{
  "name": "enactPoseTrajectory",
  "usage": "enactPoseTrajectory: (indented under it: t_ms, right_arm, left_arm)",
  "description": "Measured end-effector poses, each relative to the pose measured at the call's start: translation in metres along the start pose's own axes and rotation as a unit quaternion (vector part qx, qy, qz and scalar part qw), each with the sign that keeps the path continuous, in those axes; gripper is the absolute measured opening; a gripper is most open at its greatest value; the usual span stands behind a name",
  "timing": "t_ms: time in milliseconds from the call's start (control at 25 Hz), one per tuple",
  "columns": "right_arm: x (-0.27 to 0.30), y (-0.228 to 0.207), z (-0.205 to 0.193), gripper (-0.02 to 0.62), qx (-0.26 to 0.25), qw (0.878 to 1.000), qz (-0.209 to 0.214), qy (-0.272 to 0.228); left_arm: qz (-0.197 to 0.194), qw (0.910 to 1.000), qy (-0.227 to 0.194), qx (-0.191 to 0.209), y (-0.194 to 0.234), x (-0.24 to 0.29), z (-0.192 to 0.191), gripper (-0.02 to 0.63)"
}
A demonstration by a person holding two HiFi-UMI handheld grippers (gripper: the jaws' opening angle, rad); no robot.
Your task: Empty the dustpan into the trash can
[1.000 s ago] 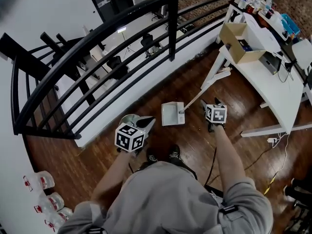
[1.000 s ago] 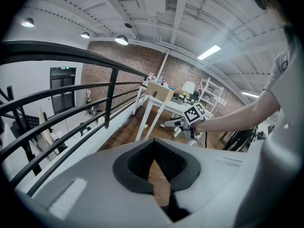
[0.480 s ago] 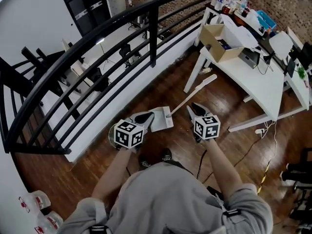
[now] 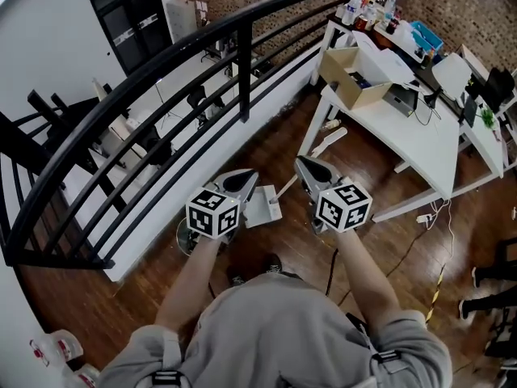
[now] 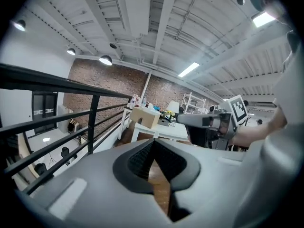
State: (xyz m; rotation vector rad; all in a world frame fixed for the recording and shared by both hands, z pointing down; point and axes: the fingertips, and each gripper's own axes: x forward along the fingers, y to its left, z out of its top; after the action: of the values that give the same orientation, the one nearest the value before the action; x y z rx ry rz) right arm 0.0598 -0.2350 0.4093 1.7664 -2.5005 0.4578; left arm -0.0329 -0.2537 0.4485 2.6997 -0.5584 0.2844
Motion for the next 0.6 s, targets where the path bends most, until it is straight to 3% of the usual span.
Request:
enactPoseTrajectory:
  t_ms: [240,600]
  right_arm:
    - [0.014,0.033,0.035,-0.002,-0.024,0.998,0.035,-0.035]
    - [0.017,0.057,0.048,-0.002,-0.061,0.995,0.056,-0.046]
  left_arm:
    - [0.006,0.9996,-0.027,0.009,0.002,-0.008,0.028,0.005]
    - [0.018,0.9990,-0.041,0.008,0.004,-0.023,0.040,0.005]
